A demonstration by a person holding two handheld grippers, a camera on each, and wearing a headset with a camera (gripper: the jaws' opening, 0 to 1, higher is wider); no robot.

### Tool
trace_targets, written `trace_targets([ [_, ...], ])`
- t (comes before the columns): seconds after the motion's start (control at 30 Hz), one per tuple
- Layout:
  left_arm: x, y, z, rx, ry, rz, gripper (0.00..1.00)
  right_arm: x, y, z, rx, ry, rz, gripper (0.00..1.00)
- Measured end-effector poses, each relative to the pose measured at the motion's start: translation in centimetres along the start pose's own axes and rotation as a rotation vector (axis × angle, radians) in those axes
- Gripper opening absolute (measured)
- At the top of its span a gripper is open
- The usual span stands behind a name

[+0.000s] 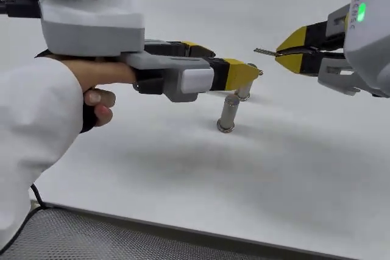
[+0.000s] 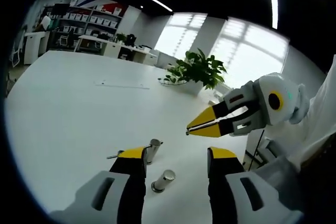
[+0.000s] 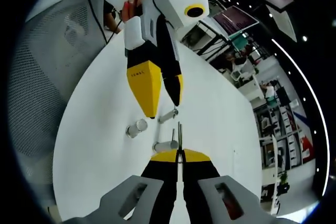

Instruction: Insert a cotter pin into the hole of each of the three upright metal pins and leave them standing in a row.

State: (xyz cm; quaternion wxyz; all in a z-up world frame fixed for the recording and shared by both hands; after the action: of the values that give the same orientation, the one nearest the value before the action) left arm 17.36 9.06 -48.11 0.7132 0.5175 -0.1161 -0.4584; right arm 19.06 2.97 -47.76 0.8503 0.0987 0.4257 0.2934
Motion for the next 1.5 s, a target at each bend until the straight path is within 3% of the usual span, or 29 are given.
trace_targets([
  [0.57, 0.4, 0.3, 1.0, -0.003, -0.04, 0.013, 0.17, 0.5, 1.6, -0.8, -0.043, 0.032, 0.031, 0.0],
  [0.7, 0.6, 0.2, 0.7, 0.003, -0.046, 0.008, 0.16, 0.4, 1.9, -0.8, -0.049, 0.033, 0.038, 0.0],
  [0.97, 0.7, 0.4, 0.4, 0.009, -0.051, 0.016, 0.01, 0.4, 2.0, -0.8, -0.057, 0.032, 0.036, 0.0],
  [1.5, 0.7, 0.9, 0.4, -0.012, -0.058, 0.026, 0.0, 0.2, 2.8, -0.4, -0.065, 0.027, 0.053, 0.0],
])
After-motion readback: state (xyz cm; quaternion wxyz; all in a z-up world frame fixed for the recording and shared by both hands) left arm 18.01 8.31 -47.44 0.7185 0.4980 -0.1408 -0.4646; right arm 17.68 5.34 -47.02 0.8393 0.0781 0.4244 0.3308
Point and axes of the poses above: the centre of the closed fingertips' face, and the gripper's own axes: x roughly forward along the fingers, z roughly to its right, y roughly out of its top, the point moved 2 cm from there along -x, roughly backward along the fingers, and after that the axes turned 1 degree about z, right-handed, at the moved point
